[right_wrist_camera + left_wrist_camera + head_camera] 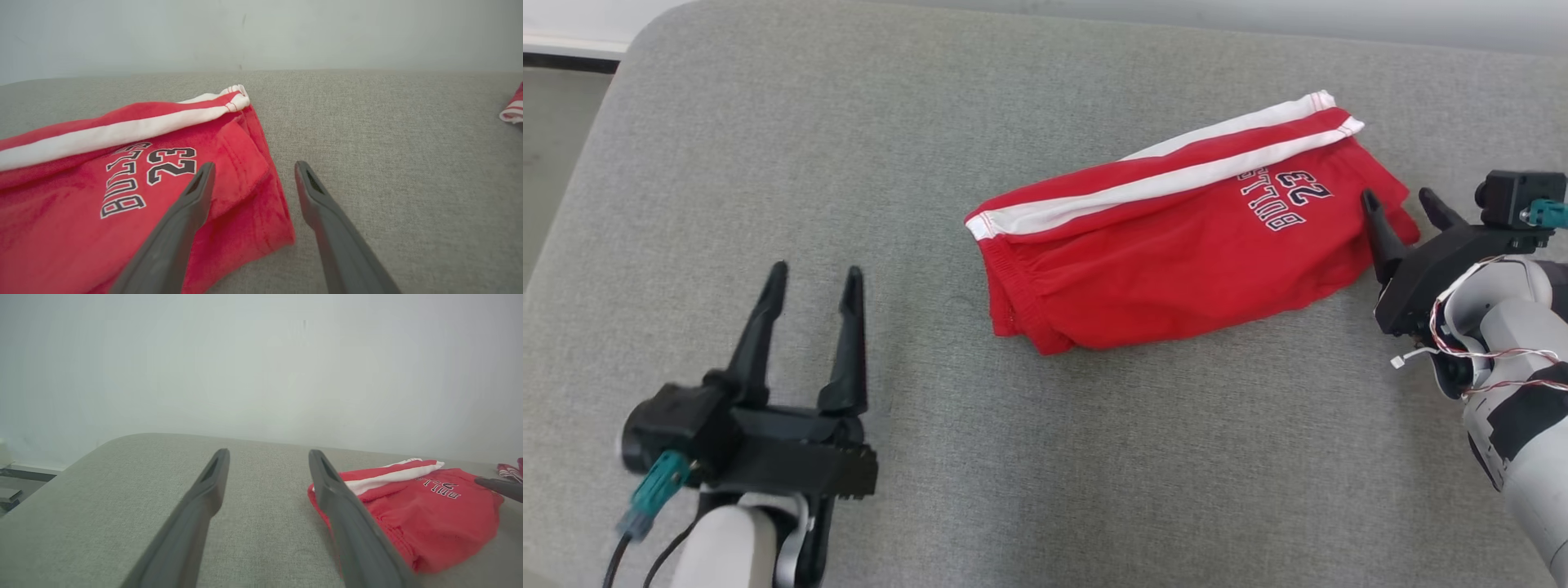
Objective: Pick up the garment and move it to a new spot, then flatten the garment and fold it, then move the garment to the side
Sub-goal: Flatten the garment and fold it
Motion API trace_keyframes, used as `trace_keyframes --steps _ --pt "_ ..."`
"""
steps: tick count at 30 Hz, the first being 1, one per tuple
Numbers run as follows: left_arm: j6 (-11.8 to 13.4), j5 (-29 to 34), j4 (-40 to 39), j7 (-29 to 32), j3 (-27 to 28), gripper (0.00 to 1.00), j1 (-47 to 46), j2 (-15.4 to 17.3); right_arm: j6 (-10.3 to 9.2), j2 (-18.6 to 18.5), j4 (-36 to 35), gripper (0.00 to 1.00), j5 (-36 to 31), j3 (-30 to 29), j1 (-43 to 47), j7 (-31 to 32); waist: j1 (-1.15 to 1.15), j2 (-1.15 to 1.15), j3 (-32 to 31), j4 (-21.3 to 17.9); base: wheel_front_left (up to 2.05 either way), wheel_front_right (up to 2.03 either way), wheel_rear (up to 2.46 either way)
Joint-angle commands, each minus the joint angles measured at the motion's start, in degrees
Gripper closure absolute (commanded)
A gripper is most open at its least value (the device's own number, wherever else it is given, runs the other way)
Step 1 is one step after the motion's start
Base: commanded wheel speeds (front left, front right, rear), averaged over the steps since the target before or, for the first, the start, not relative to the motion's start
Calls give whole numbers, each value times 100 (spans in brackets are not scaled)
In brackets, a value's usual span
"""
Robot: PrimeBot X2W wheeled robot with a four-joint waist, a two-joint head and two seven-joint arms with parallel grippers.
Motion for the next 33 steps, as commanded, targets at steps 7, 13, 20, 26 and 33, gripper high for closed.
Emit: trace_keyframes --steps 7,13,20,26,33 --pt "99 348 -439 -1 158 0 382 -51 -16 -9 436 0 130 39 -80 11 1 0 105 175 0 0 0" --pt "196 271 -550 -1 122 0 518 -61 -16 108 657 100 243 135 -80 57 1 0 163 210 0 0 0" --pt "223 314 -450 0 86 0 653 -60 -16 113 561 100 525 162 150 -217 1 0 -116 41 0 0 0" --pt "173 452 -369 -1 261 0 956 -59 -17 38 180 100 937 252 732 -400 1 0 -582 -265 0 0 0" --pt "99 666 -376 -1 487 0 1353 -60 -17 -321 -324 100 1477 296 1593 -555 1 0 -985 -576 0 0 0"
